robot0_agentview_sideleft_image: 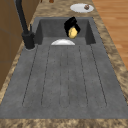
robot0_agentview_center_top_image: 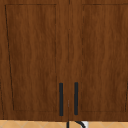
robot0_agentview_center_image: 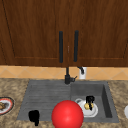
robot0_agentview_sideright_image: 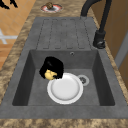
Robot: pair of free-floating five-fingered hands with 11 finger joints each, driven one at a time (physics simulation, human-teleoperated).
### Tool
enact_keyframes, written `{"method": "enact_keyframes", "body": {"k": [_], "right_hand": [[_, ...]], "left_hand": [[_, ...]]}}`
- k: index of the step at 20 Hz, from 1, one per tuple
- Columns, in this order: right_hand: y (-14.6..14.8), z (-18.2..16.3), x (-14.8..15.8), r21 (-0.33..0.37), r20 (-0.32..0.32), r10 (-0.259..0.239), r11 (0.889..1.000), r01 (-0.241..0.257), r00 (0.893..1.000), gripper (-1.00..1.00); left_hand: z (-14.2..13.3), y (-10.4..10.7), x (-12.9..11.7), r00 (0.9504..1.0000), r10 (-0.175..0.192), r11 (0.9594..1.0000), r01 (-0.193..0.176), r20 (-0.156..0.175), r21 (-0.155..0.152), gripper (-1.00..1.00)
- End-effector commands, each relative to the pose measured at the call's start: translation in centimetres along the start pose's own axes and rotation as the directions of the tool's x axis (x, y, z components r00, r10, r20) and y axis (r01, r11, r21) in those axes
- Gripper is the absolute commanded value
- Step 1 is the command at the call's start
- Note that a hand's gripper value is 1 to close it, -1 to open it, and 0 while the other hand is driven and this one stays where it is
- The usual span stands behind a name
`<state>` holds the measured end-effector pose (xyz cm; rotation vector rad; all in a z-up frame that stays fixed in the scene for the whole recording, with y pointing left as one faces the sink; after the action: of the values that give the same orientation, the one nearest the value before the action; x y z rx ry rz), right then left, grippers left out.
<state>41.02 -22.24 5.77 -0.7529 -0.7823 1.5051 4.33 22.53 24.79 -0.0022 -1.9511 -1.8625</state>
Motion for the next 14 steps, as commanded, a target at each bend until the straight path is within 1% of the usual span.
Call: {"method": "enact_keyframes", "body": {"k": [1,5,6,9,12,13,14], "right_hand": [[1.4,-3.5,0.7,-0.032,0.013,0.040,0.999,-0.040,0.999,1.00],[2.0,-7.6,1.4,-0.095,-0.008,0.060,0.994,-0.061,0.998,1.00],[2.1,-8.5,1.7,-0.103,-0.011,0.069,0.992,-0.070,0.998,1.00],[2.6,-11.9,1.8,-0.098,-0.031,0.063,0.993,-0.066,0.998,1.00],[3.3,-15.0,1.7,-0.100,-0.024,0.065,0.993,-0.067,0.998,1.00],[3.3,-15.8,1.7,-0.122,-0.022,0.055,0.991,-0.057,0.998,1.00],[3.7,-16.5,1.4,-0.130,-0.015,0.062,0.989,-0.063,0.998,1.00]], "left_hand": [[0.0,0.0,0.0,1.0000,0.000,1.0000,0.000,0.000,0.000,0.00],[0.0,0.0,0.0,1.0000,0.000,1.0000,0.000,0.000,0.000,0.00],[0.0,0.0,0.0,1.0000,0.000,1.0000,0.000,0.000,0.000,0.00],[0.0,0.0,0.0,1.0000,0.000,1.0000,0.000,0.000,0.000,0.00],[0.0,0.0,0.0,1.0000,0.000,1.0000,0.000,0.000,0.000,0.00],[0.0,0.0,0.0,1.0000,0.000,1.0000,0.000,0.000,0.000,0.00],[0.0,0.0,0.0,1.0000,0.000,1.0000,0.000,0.000,0.000,0.00]]}}
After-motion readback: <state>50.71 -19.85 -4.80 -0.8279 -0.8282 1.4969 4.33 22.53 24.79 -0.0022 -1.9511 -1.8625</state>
